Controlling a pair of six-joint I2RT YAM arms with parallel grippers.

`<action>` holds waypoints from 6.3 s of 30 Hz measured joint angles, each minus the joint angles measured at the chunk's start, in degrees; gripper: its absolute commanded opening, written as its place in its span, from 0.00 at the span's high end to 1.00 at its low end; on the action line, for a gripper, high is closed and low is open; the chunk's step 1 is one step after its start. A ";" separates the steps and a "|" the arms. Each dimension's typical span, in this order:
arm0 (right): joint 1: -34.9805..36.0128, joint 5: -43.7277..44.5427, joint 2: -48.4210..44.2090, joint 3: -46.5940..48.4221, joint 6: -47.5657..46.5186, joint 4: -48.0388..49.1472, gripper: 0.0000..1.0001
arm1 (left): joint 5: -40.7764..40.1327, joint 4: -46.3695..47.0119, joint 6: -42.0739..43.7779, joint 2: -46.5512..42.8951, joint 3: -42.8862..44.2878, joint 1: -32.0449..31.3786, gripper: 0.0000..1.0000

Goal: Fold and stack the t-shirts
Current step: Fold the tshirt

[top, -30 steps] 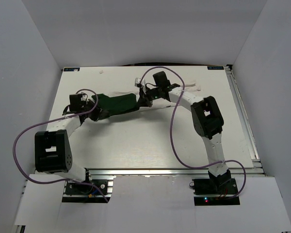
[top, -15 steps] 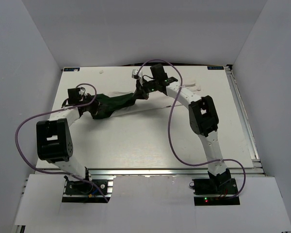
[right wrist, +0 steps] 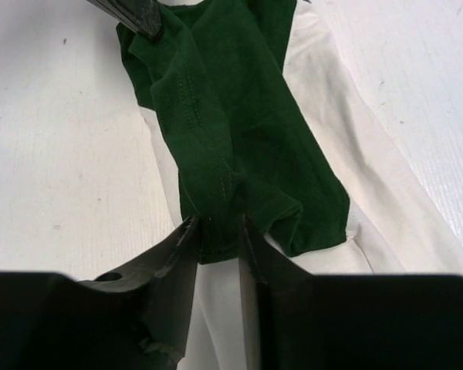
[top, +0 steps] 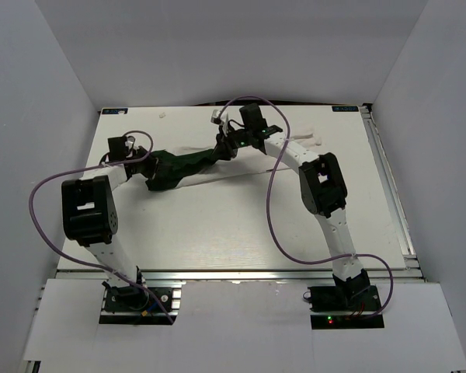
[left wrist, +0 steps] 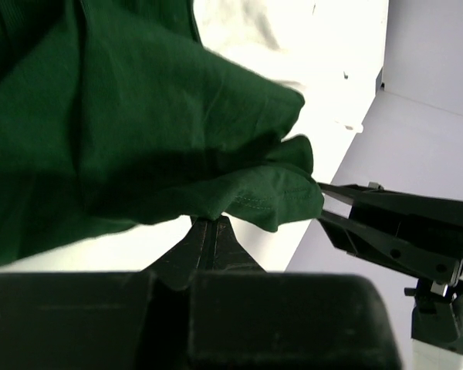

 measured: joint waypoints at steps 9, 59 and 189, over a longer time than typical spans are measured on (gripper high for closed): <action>-1.11 0.09 -0.02 -0.15 3.04 3.78 0.50 | 1.27 1.27 -1.66 4.35 4.26 1.31 1.00; 1.46 13.05 8.55 6.88 8.59 10.97 0.48 | 13.38 13.99 -6.71 0.70 2.54 2.75 0.63; -18.08 0.66 -41.51 -44.04 9.79 8.94 0.49 | -8.57 -27.21 33.14 14.60 27.67 -1.66 1.00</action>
